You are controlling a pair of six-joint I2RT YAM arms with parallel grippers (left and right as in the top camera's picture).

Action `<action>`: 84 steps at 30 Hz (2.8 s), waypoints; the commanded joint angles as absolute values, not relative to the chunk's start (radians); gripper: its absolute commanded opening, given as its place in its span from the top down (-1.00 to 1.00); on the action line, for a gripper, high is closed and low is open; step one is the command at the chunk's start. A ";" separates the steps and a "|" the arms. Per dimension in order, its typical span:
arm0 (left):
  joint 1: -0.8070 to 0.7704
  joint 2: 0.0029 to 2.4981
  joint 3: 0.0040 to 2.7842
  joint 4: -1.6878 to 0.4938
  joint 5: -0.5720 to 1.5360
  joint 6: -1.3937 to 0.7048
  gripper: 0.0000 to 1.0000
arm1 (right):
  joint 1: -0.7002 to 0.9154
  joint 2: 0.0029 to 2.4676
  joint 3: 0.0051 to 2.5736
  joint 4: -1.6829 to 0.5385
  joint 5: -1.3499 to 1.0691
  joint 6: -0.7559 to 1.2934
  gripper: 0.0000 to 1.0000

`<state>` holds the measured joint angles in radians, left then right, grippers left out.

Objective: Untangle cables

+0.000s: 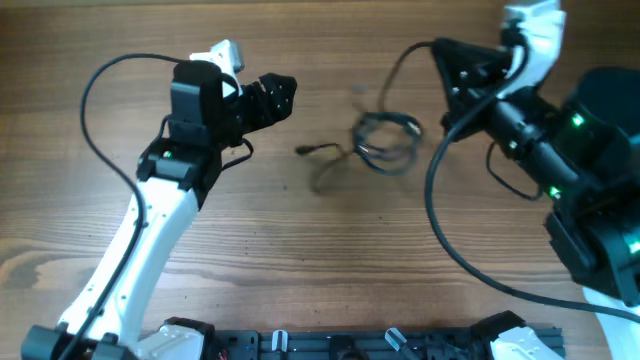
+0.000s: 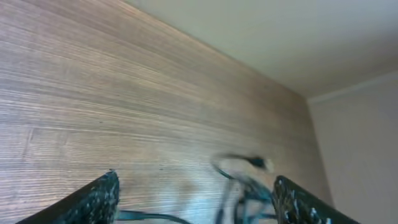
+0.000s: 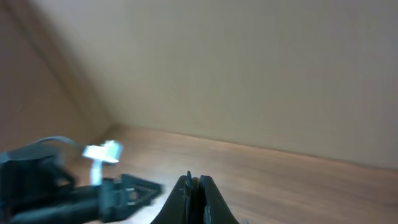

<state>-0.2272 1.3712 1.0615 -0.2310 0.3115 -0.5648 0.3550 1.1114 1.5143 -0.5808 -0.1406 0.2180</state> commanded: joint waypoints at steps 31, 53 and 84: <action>-0.234 1.493 1.066 -0.334 0.299 -0.557 -0.56 | -0.205 1.694 1.485 -0.878 -0.182 0.409 0.13; -0.234 1.519 1.066 -0.334 0.298 -0.557 -0.55 | 0.257 1.701 1.470 -1.271 -0.292 0.191 0.05; -0.234 1.519 1.066 -0.334 0.298 -0.557 -0.55 | 0.408 1.708 0.910 -0.699 -0.104 0.236 0.31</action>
